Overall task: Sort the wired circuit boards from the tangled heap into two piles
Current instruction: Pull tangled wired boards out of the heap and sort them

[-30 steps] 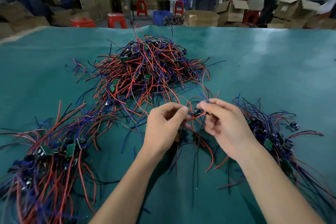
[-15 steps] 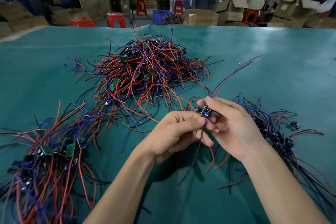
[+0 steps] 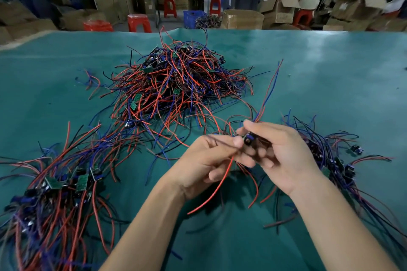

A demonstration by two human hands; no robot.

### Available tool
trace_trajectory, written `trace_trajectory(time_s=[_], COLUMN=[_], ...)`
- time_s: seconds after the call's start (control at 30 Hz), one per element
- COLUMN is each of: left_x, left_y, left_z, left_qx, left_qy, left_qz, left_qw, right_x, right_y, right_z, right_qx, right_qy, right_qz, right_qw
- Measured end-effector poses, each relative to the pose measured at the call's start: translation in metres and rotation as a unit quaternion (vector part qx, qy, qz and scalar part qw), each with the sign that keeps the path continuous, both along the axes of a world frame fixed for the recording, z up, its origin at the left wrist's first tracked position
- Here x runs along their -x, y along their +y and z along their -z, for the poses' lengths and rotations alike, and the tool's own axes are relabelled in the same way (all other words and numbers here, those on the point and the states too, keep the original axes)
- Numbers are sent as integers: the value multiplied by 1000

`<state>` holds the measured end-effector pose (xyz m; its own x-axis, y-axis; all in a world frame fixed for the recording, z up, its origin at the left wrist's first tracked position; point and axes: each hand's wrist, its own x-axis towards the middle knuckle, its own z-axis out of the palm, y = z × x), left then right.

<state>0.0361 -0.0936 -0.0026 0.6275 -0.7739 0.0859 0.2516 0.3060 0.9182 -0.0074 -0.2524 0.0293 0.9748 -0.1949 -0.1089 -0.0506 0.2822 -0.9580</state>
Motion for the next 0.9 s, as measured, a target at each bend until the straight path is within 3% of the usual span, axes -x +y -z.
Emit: trace_trajectory(time_s=[0.13,0.3,0.47,0.63,0.77,0.83,0.9], left_x=[0,1,-1,1,3,3,1], left_y=[-1,-3,-1,-2,-1,3,2], left_z=[1,2,-2,-2,0,0,0], left_qx=[-81,-101,-86,-91,-88,-77,-63], left_qy=[-14,-29,-55,-78,-76,-68,-54], left_qz=[-56,-55,-18,16,47,3,-66], left_qw=[995,993,995,993,992,995,994], right_x=[-1,-4,-5,3,7,11,11], right_y=[-2,-9,-23,-56,-70,-79,-73], right_z=[8,13,10,2,-5,-11,-10], right_qx=[109,204,356,231,150,116,122], right_qy=[-63,-97,-155,-179,-180,-178,-173], right_qz=[61,121,235,353,488,542,521], right_qw=[990,967,891,889,841,813,827])
